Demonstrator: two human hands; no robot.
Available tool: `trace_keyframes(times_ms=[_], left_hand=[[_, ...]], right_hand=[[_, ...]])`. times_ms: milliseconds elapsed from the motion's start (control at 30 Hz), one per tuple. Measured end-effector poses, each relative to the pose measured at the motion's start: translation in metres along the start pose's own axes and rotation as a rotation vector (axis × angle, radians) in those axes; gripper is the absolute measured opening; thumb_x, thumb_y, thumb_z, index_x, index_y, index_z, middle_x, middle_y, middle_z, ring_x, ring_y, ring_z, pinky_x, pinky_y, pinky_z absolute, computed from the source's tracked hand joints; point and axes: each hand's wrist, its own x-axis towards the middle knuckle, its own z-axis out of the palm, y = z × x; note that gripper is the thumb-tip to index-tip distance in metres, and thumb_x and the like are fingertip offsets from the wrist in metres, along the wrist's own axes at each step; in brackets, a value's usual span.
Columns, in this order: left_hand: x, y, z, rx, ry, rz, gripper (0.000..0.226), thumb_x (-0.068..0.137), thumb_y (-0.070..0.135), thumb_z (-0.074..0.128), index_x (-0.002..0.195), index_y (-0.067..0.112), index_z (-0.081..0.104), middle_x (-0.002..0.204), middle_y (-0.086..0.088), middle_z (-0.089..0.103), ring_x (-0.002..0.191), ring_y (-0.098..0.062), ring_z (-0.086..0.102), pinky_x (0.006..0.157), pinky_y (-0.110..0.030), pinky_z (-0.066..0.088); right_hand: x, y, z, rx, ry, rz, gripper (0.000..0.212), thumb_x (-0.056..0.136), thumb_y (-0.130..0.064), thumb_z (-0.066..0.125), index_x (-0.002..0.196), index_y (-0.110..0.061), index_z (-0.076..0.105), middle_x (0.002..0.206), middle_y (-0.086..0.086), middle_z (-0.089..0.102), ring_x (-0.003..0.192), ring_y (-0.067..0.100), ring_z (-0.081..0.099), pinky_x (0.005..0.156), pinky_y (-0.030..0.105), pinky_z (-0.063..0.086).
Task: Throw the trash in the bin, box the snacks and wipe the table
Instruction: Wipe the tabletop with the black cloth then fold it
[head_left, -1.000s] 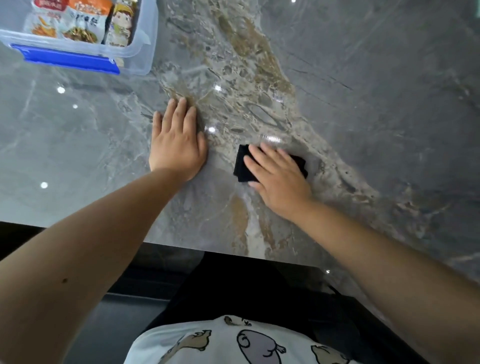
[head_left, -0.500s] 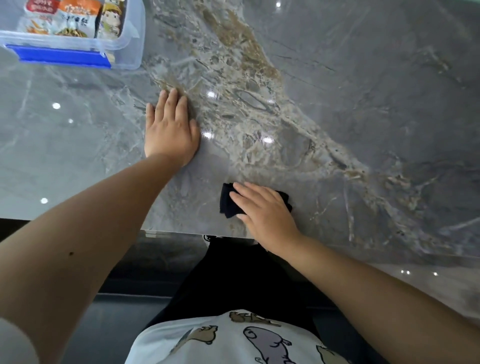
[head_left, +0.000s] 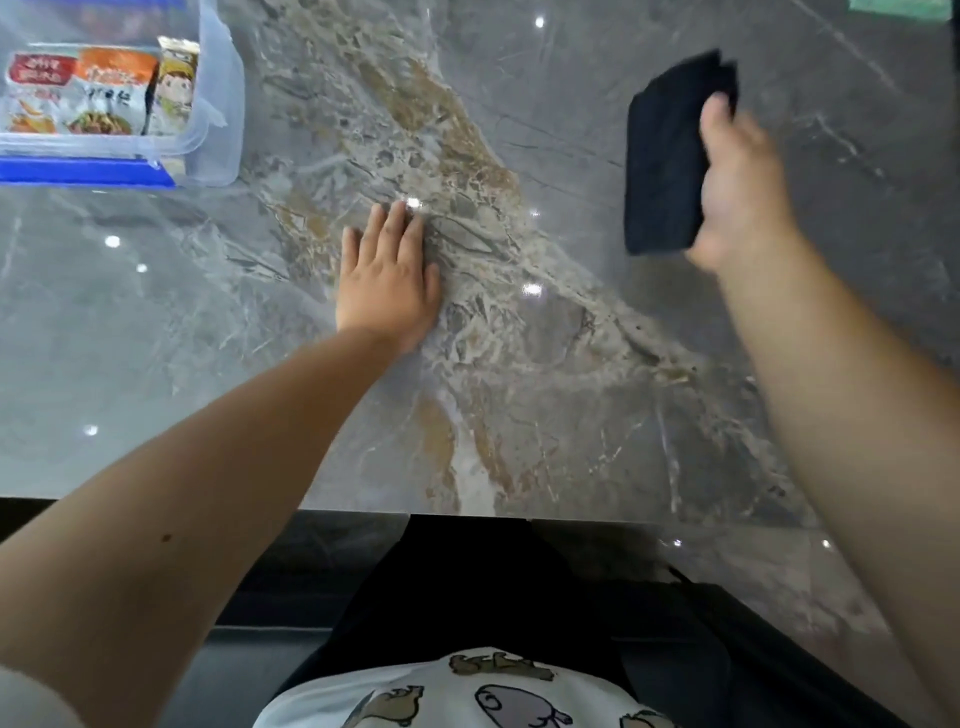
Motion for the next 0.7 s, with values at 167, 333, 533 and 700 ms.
trace_keyframes(times_ms=[167, 333, 533, 700], left_hand=[[0.000, -0.001, 0.009, 0.048, 0.047, -0.007, 0.061, 0.098, 0.043, 0.021, 0.150, 0.012, 0.024, 0.160, -0.007, 0.018, 0.148, -0.023, 0.005, 0.119, -0.046, 0.002], [-0.001, 0.000, 0.010, 0.039, 0.075, -0.014, 0.058, 0.097, 0.041, 0.025, 0.148, 0.012, 0.028, 0.159, -0.008, 0.021, 0.147, -0.023, 0.008, 0.119, -0.046, 0.004], [0.000, 0.001, 0.009, 0.048, 0.077, -0.010, 0.058, 0.097, 0.040, 0.027, 0.147, 0.011, 0.028, 0.158, -0.009, 0.022, 0.147, -0.025, 0.009, 0.119, -0.048, 0.006], [-0.001, 0.001, 0.009, 0.055, 0.083, 0.003, 0.058, 0.096, 0.040, 0.026, 0.147, 0.010, 0.028, 0.158, -0.010, 0.023, 0.147, -0.026, 0.010, 0.119, -0.048, 0.005]], right_hand=[[0.093, -0.016, -0.007, -0.851, 0.008, -0.472, 0.039, 0.094, -0.040, 0.038, 0.120, -0.015, 0.053, 0.114, -0.002, 0.061, 0.104, 0.009, 0.053, 0.084, 0.014, 0.037], [0.142, 0.031, 0.007, -1.422, -0.268, -0.539, 0.051, 0.100, -0.036, 0.037, 0.147, -0.017, 0.031, 0.156, 0.012, 0.024, 0.141, 0.031, 0.025, 0.113, 0.040, 0.019], [0.123, 0.049, 0.007, -1.539, -0.296, -0.647, 0.053, 0.100, -0.039, 0.031, 0.148, -0.016, 0.025, 0.157, 0.012, 0.020, 0.143, 0.031, 0.020, 0.115, 0.047, 0.017], [0.031, 0.087, 0.003, -1.551, -0.417, -0.729, 0.055, 0.100, -0.044, 0.029, 0.147, -0.017, 0.027, 0.157, 0.009, 0.023, 0.143, 0.027, 0.021, 0.115, 0.043, 0.012]])
